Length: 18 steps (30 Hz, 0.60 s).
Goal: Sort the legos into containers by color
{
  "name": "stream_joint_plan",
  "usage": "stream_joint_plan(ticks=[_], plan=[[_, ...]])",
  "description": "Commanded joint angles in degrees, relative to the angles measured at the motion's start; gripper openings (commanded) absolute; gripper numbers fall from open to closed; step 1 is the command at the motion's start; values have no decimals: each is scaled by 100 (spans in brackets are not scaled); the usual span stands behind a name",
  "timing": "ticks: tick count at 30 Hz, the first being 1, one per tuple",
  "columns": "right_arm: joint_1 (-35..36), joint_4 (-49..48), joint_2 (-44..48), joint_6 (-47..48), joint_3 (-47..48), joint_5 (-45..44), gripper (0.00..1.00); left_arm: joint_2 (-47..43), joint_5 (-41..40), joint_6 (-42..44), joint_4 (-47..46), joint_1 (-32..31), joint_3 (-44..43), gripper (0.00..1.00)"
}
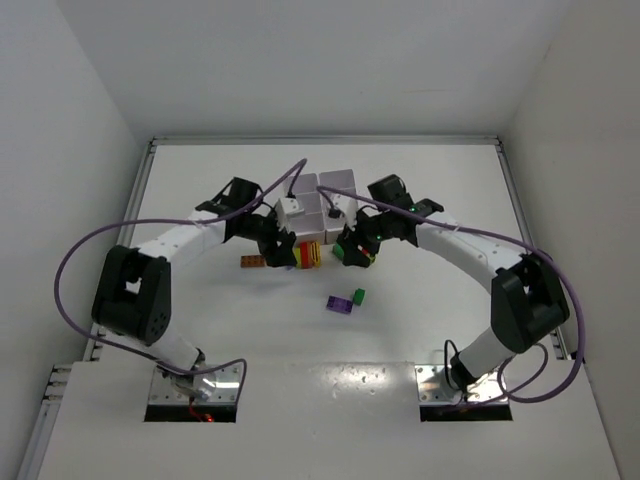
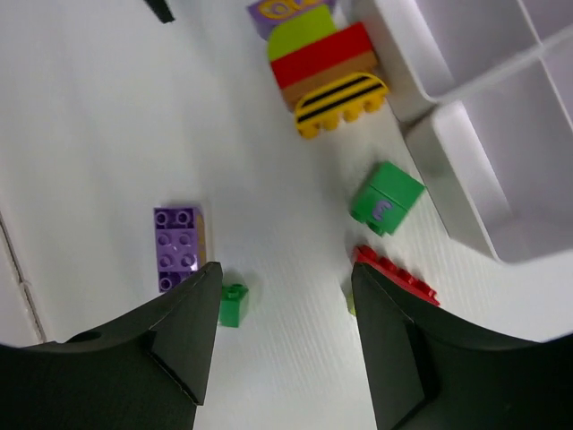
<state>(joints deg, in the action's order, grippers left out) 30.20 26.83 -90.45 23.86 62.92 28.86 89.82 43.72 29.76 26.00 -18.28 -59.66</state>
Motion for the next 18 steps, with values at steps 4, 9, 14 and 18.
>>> stream_joint_plan(ticks=[4, 9, 14, 18], plan=[[-549, -117, -157, -619, 327, 322, 60, 474, -74, 2163, 239, -377, -414, 69], [-857, -117, -209, -619, 432, 375, 60, 913, -417, 2657, 239, -439, -651, 69], [-1024, -117, -209, -619, 432, 375, 60, 1265, -707, 2711, 239, -492, -951, 69], [-1077, -64, -209, -566, 432, 375, 60, 1407, -857, 2772, 300, -545, -1092, 69]])
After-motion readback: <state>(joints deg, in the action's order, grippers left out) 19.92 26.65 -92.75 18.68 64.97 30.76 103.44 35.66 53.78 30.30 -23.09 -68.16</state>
